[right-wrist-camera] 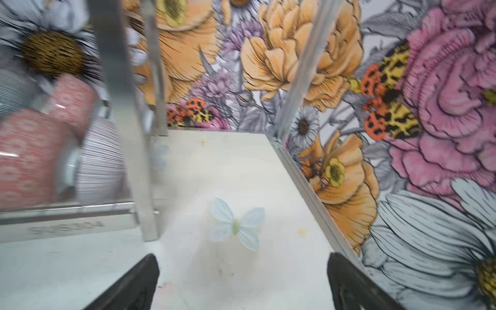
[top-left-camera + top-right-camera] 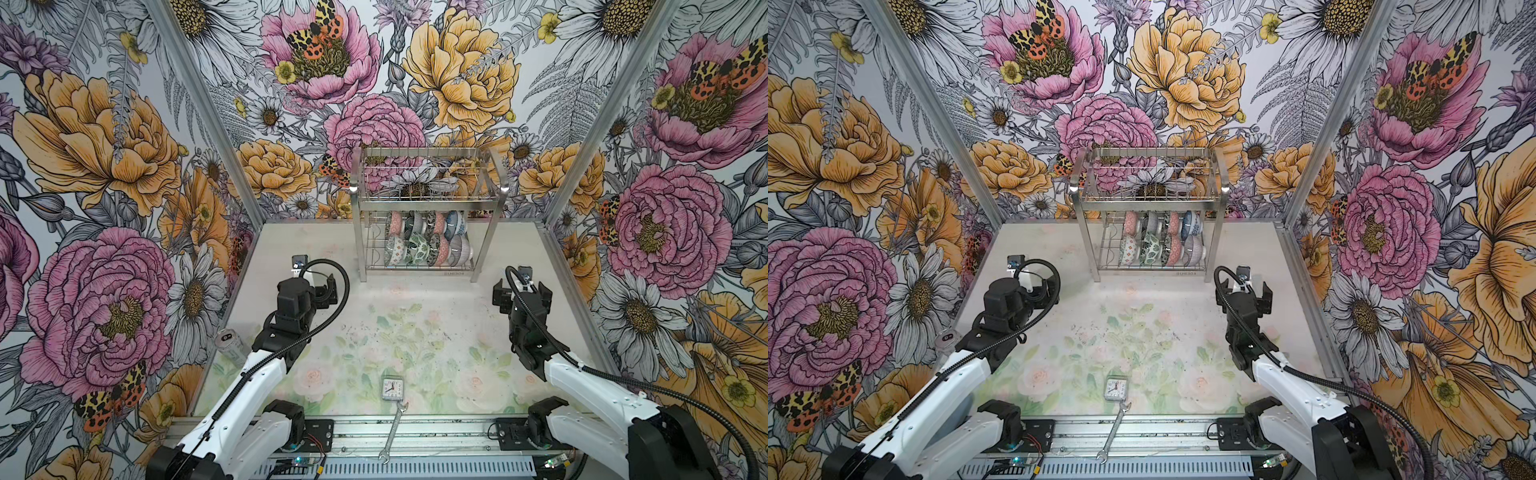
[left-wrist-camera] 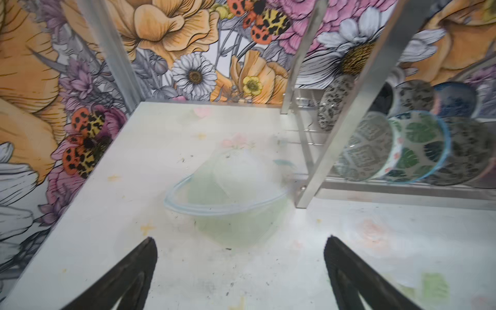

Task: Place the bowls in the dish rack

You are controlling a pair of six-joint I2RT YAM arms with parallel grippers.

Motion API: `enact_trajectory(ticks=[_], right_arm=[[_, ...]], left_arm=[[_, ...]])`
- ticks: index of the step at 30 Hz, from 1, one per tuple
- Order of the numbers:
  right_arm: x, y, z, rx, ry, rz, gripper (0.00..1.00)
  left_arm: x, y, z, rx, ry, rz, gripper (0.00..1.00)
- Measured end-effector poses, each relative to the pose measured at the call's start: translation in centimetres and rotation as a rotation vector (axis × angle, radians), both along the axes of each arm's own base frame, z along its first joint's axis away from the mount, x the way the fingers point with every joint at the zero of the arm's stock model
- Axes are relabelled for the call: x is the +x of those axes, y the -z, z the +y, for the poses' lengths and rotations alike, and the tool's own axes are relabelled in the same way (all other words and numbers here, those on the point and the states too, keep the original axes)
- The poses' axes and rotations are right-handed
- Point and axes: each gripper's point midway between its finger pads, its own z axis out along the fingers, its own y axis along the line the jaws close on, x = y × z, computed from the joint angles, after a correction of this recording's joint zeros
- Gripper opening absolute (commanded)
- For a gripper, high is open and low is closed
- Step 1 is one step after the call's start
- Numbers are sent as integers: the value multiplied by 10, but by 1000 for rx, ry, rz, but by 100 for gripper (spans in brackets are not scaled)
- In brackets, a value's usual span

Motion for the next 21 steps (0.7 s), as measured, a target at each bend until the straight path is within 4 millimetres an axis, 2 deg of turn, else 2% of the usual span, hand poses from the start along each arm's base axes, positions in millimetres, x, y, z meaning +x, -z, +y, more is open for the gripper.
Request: enact_trajectory(ticks=[1,3,6,12,17,21], right_arm=[[-1,12,-14,8,45,12,100],[3,29,-27,15,92,37,100],[13,47,-29,14,97,56,100],[37,58,-37,47,85,44,100],[58,46,-33,85,22,9,100],[66,41,-29,102,-17,-6,100]], left_arm=[[0,15,10,10,-34,14,99],[-2,42,32,22,-103,49,99],[-6,63,56,25,-182,53,99],[1,73,77,9,-237,-15,99],[19,71,83,-3,-223,-61,99],[43,73,78,-10,-173,-50,99]])
